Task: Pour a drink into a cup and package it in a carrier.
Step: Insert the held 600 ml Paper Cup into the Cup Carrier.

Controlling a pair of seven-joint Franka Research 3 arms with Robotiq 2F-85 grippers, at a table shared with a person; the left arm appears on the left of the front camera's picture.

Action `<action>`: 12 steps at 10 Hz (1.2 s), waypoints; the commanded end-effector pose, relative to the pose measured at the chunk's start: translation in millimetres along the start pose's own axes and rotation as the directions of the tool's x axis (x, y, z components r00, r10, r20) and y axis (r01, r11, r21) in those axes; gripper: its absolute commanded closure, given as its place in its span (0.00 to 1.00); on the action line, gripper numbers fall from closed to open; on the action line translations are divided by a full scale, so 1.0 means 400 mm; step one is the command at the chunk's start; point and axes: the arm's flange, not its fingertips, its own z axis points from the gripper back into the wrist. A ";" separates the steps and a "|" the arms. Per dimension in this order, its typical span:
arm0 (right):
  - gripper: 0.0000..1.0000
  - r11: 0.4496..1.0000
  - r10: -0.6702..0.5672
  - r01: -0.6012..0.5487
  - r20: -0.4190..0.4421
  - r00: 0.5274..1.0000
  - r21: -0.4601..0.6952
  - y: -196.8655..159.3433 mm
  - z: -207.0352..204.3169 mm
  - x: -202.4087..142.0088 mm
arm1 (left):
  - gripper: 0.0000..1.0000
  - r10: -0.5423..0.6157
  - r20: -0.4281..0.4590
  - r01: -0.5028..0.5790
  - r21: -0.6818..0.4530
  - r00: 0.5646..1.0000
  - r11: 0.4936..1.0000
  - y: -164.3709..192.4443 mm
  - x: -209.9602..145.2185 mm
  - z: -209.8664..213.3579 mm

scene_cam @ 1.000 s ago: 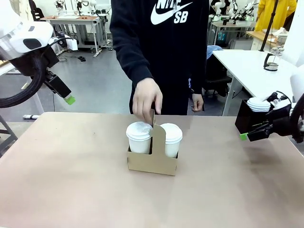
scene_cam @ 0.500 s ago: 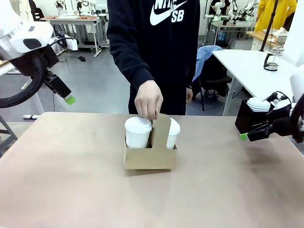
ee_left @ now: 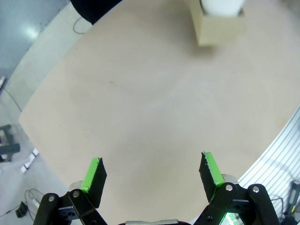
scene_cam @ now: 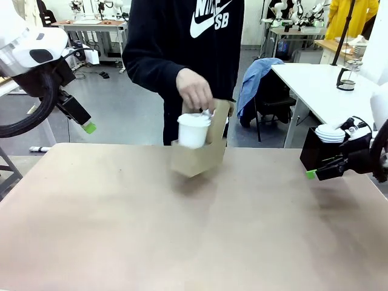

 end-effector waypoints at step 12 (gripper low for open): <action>0.00 1.000 0.001 -0.001 -0.001 1.000 -0.003 0.000 0.001 0.001 | 0.00 0.003 0.004 -0.003 -0.003 1.000 1.000 0.001 0.000 0.003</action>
